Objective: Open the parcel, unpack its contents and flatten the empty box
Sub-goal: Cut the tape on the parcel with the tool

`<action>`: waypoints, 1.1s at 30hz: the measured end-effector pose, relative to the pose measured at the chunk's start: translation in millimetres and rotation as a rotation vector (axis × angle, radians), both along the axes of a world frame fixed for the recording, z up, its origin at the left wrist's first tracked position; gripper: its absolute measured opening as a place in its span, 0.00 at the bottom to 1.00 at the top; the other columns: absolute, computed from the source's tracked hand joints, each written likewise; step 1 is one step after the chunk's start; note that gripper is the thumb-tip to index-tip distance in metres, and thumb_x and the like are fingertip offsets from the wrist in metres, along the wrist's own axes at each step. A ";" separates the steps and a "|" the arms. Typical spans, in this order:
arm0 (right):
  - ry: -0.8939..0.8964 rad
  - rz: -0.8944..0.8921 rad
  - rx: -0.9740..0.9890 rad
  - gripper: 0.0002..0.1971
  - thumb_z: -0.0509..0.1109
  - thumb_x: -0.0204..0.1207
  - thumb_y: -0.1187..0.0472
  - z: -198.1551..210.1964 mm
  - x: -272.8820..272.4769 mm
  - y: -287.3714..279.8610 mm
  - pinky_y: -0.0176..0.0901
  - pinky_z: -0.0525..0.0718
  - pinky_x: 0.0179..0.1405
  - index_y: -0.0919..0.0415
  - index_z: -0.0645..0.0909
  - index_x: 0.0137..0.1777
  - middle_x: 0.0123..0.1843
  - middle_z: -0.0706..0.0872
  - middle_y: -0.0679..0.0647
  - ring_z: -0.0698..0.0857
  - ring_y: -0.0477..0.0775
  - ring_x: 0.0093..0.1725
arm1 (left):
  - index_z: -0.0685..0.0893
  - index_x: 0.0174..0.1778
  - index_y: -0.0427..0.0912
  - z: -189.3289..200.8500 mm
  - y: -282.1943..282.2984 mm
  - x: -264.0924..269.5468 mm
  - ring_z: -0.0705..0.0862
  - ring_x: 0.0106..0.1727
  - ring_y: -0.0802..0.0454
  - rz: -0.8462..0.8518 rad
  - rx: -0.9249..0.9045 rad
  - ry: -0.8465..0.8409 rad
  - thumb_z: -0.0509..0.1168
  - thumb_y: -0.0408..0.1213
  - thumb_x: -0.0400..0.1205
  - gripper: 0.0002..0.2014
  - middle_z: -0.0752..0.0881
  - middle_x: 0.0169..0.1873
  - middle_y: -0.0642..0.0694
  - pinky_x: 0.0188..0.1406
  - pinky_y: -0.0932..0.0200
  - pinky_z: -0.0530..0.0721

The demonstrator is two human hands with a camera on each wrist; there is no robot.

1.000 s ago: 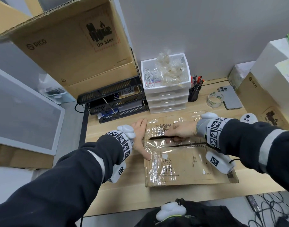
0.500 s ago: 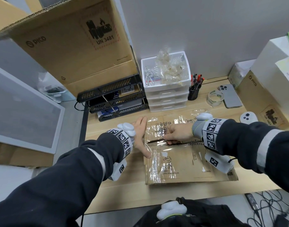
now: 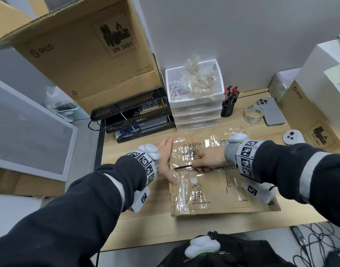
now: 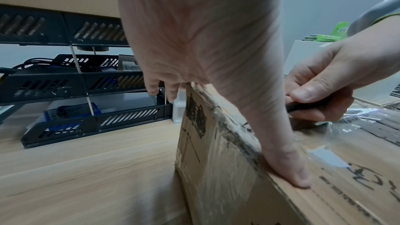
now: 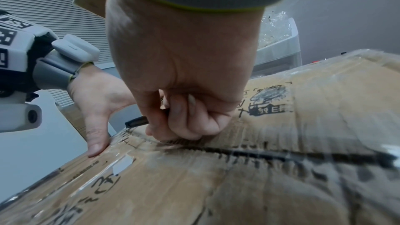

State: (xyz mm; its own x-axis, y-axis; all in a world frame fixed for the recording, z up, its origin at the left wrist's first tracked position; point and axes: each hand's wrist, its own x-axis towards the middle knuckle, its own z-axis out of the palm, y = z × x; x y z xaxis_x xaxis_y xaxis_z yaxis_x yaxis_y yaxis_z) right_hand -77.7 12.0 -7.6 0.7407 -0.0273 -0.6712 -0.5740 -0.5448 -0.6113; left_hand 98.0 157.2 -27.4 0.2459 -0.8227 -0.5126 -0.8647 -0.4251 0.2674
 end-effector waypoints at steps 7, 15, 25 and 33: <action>0.027 0.055 -0.022 0.17 0.59 0.86 0.48 3.9 2.1 8.2 0.37 0.77 0.33 0.57 0.81 0.43 0.34 0.83 0.52 0.76 0.48 0.28 | 0.44 0.88 0.45 -2.6 0.9 -0.3 0.64 0.83 0.45 0.008 0.003 -0.004 0.80 0.74 0.38 0.85 0.58 0.85 0.45 0.83 0.44 0.69; -0.001 0.138 -0.121 0.18 0.56 0.87 0.47 3.9 4.6 11.1 0.38 0.76 0.39 0.56 0.80 0.44 0.37 0.83 0.47 0.78 0.47 0.35 | 0.45 0.87 0.45 -1.8 0.6 -0.5 0.65 0.82 0.44 0.002 0.001 -0.004 0.81 0.73 0.39 0.84 0.60 0.83 0.45 0.82 0.44 0.70; -0.011 0.169 -0.178 0.17 0.56 0.88 0.49 -0.5 -2.8 5.2 0.40 0.74 0.41 0.57 0.80 0.45 0.42 0.82 0.51 0.78 0.50 0.40 | 0.45 0.87 0.45 2.6 -0.3 -0.5 0.66 0.81 0.46 0.010 -0.004 0.038 0.83 0.71 0.39 0.84 0.61 0.82 0.46 0.82 0.45 0.69; 0.038 0.143 -0.228 0.17 0.58 0.85 0.44 -8.5 -10.0 -6.0 0.49 0.80 0.52 0.54 0.78 0.42 0.40 0.83 0.51 0.79 0.52 0.41 | 0.49 0.85 0.45 10.9 -1.0 -4.8 0.70 0.76 0.48 0.027 0.000 0.055 0.81 0.71 0.37 0.82 0.65 0.76 0.47 0.79 0.44 0.73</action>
State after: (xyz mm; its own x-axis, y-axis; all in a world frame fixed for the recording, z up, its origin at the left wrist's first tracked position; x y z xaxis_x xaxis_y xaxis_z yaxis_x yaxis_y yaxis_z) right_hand -87.7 6.0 -16.1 0.7221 -0.0779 -0.6874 -0.5018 -0.7430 -0.4429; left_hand 93.2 156.2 -16.4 0.2395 -0.8161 -0.5260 -0.8370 -0.4481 0.3141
